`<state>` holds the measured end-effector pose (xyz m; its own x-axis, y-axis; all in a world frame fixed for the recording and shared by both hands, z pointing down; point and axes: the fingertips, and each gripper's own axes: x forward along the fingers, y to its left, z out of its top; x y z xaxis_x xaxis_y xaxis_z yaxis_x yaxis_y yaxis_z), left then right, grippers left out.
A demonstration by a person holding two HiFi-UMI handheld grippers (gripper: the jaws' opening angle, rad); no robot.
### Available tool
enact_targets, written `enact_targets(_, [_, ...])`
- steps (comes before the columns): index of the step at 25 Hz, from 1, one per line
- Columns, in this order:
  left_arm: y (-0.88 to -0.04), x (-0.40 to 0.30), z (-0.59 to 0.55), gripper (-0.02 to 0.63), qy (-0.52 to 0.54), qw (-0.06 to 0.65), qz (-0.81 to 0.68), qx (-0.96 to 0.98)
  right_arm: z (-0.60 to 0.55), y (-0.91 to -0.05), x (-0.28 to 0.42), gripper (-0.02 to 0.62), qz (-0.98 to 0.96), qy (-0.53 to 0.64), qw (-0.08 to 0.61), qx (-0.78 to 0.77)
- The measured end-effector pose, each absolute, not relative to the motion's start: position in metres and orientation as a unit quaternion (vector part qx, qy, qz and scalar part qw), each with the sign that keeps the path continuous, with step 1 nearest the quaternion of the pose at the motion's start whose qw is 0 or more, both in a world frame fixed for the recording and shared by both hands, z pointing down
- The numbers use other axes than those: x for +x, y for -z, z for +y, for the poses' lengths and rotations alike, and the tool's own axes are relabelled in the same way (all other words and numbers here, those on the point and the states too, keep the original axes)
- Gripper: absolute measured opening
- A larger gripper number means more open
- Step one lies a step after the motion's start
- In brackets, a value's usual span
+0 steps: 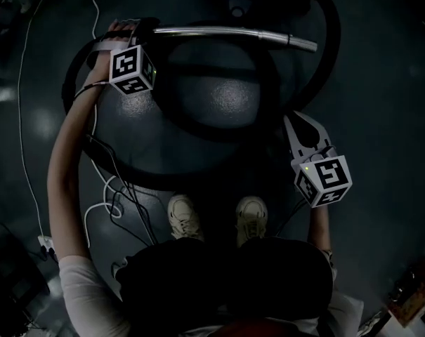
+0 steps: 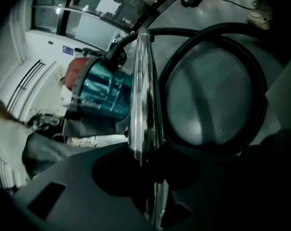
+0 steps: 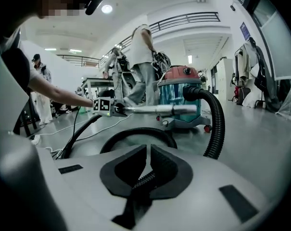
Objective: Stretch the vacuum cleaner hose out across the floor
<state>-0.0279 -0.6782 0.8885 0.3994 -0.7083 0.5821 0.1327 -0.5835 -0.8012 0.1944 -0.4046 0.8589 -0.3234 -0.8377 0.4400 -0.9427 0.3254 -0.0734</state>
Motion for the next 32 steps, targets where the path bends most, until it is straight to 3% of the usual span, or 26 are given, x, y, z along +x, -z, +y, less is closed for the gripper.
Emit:
enact_targets(7, [-0.841,-0.233,-0.721,0.144,0.566,0.284,0.403,-0.661,-0.409,-0.871,0.183,0.015,-0.809,-0.175,0.176,0.532])
enact_targets(12, [-0.884,-0.345,-0.733,0.146,0.593,0.14,0.502,-0.613,-0.418,-0.895,0.169,0.015,-0.809,-0.184,0.219,0.514])
enact_targets(19, [-1.013,-0.385,-0.702,0.147,0.705,0.049,0.429,-0.563,-0.442,-0.916,0.141,0.015,-0.806,-0.201,0.229,0.507])
enact_targets(23, [-1.028,-0.398,-0.713,0.147,0.694,0.091,0.49,-0.519,-0.447,-0.921,0.13,0.015,-0.808,-0.187,0.248,0.501])
enact_targets(25, [-1.027,-0.4,-0.721,0.155,0.68,0.08,0.521,-0.51,-0.448,-0.924,0.134,0.015,-0.801,-0.185,0.249,0.512])
enact_targets(32, [-1.02,-0.407,-0.721,0.244,0.614,-0.067,0.589,-0.521,-0.448,-0.928,0.163,0.015,-0.758,-0.307,0.15,0.555])
